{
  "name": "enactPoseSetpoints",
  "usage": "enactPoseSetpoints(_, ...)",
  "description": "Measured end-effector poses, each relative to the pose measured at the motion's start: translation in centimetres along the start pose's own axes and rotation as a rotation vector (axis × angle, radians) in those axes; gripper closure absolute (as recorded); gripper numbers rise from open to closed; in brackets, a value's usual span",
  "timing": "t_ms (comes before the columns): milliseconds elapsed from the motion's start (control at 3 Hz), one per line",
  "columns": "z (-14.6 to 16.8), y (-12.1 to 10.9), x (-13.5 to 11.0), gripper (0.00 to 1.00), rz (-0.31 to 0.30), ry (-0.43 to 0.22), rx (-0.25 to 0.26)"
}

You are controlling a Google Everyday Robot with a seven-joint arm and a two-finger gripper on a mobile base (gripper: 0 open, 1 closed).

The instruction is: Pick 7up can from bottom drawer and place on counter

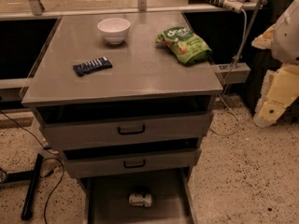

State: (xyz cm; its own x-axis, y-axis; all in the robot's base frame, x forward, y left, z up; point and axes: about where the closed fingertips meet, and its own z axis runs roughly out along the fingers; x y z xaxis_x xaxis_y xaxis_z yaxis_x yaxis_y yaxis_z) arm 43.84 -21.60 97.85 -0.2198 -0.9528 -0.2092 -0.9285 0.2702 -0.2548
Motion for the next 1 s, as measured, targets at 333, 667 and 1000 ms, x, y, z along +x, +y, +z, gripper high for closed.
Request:
enactPoseSetpoints(333, 0.0, 0.2, -0.2, 0.00, -0.003, -0.007, 0.007)
enactPoseSetpoints(667, 1.5, 2.1, -1.0, 0.00, -0.038, -0.043, 0.006)
enactPoseSetpoints(1000, 5.4, 5.1, -0.9, 0.00, -0.083, -0.104, -0.012)
